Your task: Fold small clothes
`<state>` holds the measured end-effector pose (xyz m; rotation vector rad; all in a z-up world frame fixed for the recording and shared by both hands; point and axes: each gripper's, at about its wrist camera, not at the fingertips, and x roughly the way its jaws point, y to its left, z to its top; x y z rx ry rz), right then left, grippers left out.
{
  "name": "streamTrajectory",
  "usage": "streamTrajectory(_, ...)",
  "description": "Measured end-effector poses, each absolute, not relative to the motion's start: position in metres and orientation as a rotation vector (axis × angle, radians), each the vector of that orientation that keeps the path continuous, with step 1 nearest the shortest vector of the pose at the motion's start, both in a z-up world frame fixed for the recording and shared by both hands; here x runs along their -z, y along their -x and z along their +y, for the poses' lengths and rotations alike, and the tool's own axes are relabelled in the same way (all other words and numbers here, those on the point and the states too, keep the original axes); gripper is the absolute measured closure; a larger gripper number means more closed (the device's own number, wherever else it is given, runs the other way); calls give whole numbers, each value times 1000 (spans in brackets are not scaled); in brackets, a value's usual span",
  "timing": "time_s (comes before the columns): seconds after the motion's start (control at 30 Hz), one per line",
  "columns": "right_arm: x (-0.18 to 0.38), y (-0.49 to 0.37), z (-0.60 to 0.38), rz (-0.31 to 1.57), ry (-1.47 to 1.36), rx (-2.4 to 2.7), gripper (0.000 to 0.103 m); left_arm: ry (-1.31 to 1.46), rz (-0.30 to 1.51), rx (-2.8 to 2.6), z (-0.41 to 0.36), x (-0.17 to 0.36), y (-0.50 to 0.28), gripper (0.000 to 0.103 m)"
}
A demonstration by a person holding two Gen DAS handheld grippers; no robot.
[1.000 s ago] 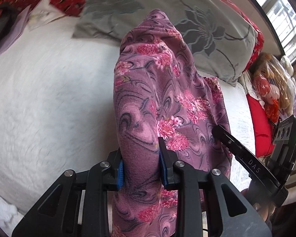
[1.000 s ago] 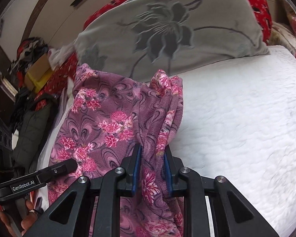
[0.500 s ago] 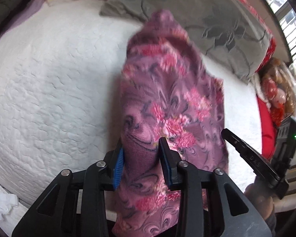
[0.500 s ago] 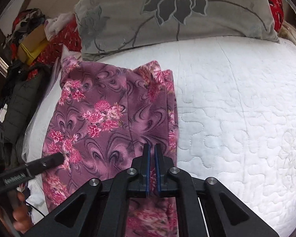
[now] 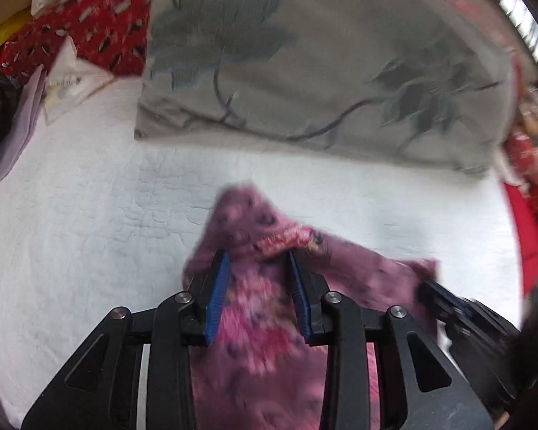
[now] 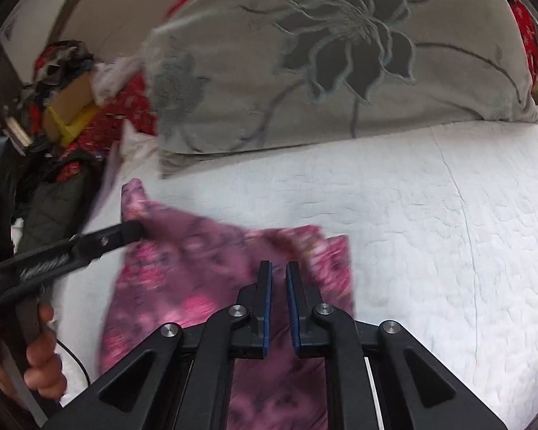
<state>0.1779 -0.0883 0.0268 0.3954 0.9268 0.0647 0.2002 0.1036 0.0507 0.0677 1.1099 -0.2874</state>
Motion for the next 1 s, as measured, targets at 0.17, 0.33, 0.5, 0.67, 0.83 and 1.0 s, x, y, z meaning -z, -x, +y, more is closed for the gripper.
streamTrajectory(0.17, 1, -190, -112, 927, -530, -73, 102, 13, 1165, 254, 113, -18, -222, 58)
streamTrajectory(0.33, -10, -198, -121, 965, -536, -74, 103, 221, 1193, 278, 164, -43, -231, 61)
streamTrajectory(0.5, -43, -169, -107, 970, -403, -212, 83, 174, 1087, 344, 208, -80, -175, 61)
streamTrajectory(0.67, -16, -138, -69, 1112, -168, -272, 64, -15, 1155, 343, 184, -38, -126, 57)
streamTrajectory(0.83, -41, -116, -61, 1086, -103, -208, 60, 42, 1108, 359, 204, -68, -92, 57)
streamTrajectory(1.0, -34, -71, -55, 1120, 12, -250, 58, -71, 1128, 346, 195, -37, -50, 42)
